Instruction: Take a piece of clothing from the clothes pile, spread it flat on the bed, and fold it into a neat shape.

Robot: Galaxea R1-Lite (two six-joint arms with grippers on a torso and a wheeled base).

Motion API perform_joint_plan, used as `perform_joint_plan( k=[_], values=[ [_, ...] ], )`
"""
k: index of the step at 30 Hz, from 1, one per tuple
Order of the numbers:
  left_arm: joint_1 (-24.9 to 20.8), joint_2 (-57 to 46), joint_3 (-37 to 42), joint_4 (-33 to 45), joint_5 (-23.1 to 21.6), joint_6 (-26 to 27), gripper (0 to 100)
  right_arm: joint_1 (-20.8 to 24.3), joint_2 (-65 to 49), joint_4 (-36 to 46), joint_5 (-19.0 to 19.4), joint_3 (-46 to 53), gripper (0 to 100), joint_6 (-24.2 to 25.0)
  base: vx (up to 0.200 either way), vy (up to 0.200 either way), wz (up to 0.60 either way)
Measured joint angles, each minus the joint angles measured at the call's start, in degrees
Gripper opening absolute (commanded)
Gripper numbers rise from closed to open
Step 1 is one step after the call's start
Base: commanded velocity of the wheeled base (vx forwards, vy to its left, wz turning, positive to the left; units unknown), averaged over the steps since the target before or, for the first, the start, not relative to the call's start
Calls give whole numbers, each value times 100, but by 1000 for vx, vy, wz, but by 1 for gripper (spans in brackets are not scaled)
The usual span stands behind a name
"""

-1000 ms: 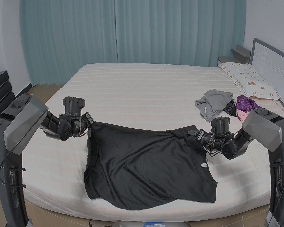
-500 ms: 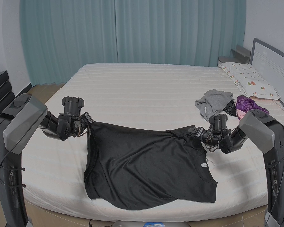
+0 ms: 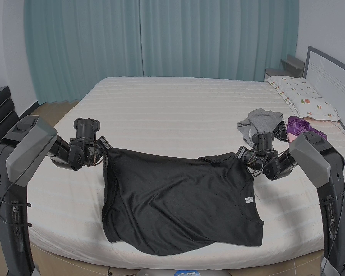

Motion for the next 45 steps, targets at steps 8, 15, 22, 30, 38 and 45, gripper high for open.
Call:
perform_joint_plan(
  k=[8,15,22,30,38,45],
  values=[
    [57,171,-467,-43,20,-173,0,-113,118,-48,-405,-869,0,11,0,0,0],
    [99,505,-1051,-62,23,-630,0,-213,378,-59,-722,-1536,0,5,0,0,0],
    [102,942,-1337,-640,34,-712,0,-235,791,-206,-886,-1836,0,-4,0,0,0],
    [90,1373,-1354,-772,41,-712,100,-161,1123,-288,-955,-1851,100,-34,0,0,0],
    [88,1430,-1020,-801,59,-694,100,-138,942,-362,-834,-1274,100,112,0,0,0],
    [101,874,-44,-834,-161,-701,100,-191,212,-613,-464,145,100,546,0,0,0]
  ],
)
